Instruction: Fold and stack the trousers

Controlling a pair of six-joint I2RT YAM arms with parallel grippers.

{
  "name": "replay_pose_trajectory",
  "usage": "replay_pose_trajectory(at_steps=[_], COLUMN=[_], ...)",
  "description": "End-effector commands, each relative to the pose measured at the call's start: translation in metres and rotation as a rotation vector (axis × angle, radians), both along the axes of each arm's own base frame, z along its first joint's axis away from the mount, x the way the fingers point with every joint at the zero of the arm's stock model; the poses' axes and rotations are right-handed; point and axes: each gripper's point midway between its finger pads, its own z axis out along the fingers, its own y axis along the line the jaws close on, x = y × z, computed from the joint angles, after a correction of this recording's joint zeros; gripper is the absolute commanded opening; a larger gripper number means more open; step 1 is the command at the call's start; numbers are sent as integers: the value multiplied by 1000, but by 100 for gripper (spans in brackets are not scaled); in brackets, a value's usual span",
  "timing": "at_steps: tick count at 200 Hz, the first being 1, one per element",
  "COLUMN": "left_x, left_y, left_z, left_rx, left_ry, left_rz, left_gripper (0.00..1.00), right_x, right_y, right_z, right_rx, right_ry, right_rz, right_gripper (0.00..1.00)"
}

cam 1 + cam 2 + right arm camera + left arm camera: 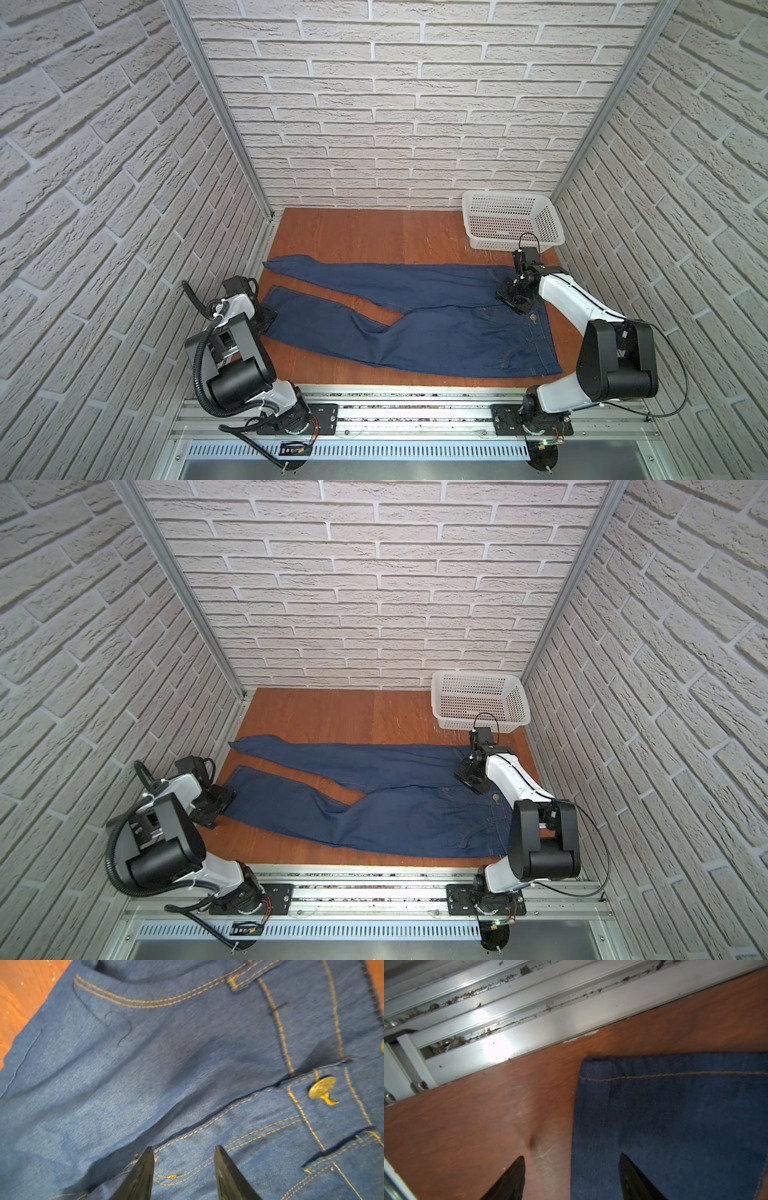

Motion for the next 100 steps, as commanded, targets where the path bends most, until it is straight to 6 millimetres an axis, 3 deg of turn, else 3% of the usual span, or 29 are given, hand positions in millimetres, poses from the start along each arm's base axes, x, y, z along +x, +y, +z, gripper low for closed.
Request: replay_pose_trajectory(at_steps=[1,17,39,70,100], left_x=[10,10,10,16,21], left_y=[7,7,5,9,12], left_z=[-8,-17,-27,-19,6], left_rx=[58,66,56,78,107], left_ry=[-9,6,24,10,-45], left_rz=[6,3,7,3,-4], left_gripper=[61,51,30,0,0], right_x=[5,3,-1,-7,-11], right_y=[3,2,2,3,3], right_z=[14,16,20,29,35], right_rx=[-2,-8,-11,-2,10], right_ry=[-49,-49,-54,-62,-61], right_rz=[25,26,25,24,16], right_gripper=[49,49,49,49,49])
